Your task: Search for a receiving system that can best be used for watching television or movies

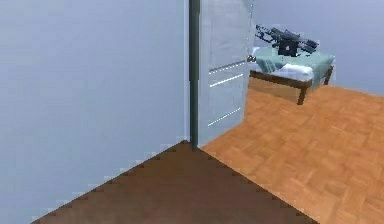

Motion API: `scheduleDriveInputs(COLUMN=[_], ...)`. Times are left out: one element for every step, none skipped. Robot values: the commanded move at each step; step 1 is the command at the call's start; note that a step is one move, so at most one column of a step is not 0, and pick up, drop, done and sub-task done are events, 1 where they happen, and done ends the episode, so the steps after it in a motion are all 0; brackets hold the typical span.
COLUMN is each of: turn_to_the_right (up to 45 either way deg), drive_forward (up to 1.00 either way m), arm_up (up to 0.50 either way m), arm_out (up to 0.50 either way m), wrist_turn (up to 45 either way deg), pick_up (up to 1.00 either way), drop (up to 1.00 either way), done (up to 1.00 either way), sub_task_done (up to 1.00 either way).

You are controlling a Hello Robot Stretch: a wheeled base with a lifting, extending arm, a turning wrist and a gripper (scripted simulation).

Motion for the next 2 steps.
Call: scheduleDriveInputs(turn_to_the_right=[-45.0,-36.0], drive_forward=[0.0,0.0], arm_up=[0.0,0.0], arm_out=[0.0,0.0], wrist_turn=[0.0,0.0], pick_up=[0.0,0.0], drop=[0.0,0.0], done=[0.0,0.0], sub_task_done=[0.0,0.0])
